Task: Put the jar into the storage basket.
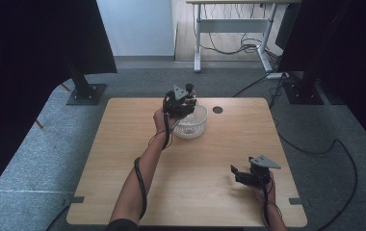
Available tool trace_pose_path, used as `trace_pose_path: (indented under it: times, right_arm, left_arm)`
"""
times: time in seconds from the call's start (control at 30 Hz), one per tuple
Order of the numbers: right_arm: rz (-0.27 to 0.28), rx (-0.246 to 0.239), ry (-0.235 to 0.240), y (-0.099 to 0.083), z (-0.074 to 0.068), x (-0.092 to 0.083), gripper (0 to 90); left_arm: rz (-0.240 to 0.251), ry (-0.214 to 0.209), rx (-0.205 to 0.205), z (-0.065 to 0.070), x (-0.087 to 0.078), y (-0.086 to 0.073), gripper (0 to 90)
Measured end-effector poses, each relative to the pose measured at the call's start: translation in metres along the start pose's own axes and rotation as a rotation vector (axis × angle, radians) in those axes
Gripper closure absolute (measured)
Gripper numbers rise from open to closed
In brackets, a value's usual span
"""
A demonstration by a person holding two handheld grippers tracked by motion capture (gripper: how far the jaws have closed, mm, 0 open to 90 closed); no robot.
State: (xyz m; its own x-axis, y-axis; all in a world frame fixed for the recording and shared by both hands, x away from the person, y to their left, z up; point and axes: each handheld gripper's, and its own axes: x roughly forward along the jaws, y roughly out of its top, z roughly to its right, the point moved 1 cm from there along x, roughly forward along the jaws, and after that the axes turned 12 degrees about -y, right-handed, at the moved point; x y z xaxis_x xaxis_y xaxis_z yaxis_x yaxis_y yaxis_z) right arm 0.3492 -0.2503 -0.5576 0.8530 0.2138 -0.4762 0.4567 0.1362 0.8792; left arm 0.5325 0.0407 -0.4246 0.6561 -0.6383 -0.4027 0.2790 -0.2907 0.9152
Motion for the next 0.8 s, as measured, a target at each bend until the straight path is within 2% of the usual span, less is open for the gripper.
trace_pose_path:
  times: [0.17,0.6,0.8]
  right_arm:
    - [0.002,0.013,0.004,0.000,0.001,0.000,10.4]
    - [0.001,0.011,0.008,0.000,0.001,0.000,10.5]
    - [0.000,0.009,0.007,0.000,0.001,0.000,10.5]
  left_arm:
    - [-0.026,-0.006,0.001,0.001,0.008,-0.009,49.7]
    - [-0.095,-0.007,-0.005,0.003,0.024,-0.032,49.5]
    - [-0.104,-0.002,-0.018,0.002,0.026,-0.037,49.3]
